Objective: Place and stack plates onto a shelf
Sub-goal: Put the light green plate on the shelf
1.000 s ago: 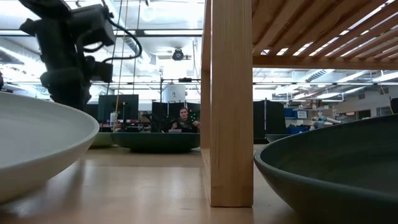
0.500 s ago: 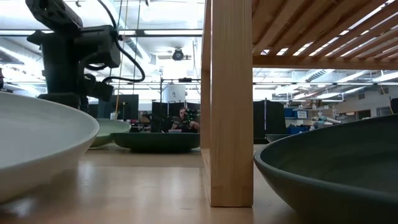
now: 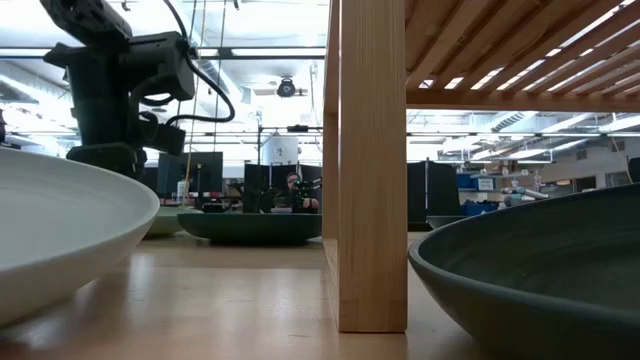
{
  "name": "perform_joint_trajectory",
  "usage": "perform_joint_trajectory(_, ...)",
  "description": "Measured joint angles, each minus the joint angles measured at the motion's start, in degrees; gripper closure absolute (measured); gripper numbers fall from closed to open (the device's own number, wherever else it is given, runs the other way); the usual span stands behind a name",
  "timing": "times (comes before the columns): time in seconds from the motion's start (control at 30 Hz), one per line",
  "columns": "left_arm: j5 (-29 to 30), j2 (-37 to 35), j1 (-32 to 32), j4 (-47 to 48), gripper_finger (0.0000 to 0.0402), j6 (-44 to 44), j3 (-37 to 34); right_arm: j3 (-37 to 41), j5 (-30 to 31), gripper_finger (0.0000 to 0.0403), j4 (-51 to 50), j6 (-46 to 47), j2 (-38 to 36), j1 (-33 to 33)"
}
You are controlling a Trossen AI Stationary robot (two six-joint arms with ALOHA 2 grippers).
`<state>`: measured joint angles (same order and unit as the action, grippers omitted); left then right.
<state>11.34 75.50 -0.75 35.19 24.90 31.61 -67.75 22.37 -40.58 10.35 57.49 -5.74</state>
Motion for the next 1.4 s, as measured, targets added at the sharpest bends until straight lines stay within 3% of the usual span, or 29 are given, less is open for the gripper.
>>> perform_joint_trajectory(0.73,2.5,0.3,0.0,14.0,0.0389,0.1,14.0,0.0,0.5,0.0257,0.1,0.0,0.0,0.0)
perform_joint_trajectory(0.87,7.3,0.3,0.0,19.4,0.0389,0.0,18.5,0.0,1.1,0.0257,1.2,0.2,0.0,0.0)
perform_joint_trajectory(1.0,12.7,0.3,0.0,21.6,0.0389,-1.5,23.5,0.0,5.8,0.0259,3.4,4.3,0.0,0.1)
perform_joint_trajectory(1.17,20.5,0.2,0.0,20.8,0.0389,-6.3,29.3,0.0,9.8,0.0260,5.2,7.9,0.0,2.2)
perform_joint_trajectory(1.4,28.8,0.2,0.0,15.7,0.0389,-13.8,34.1,0.0,9.8,0.0261,7.6,8.2,0.0,5.9)
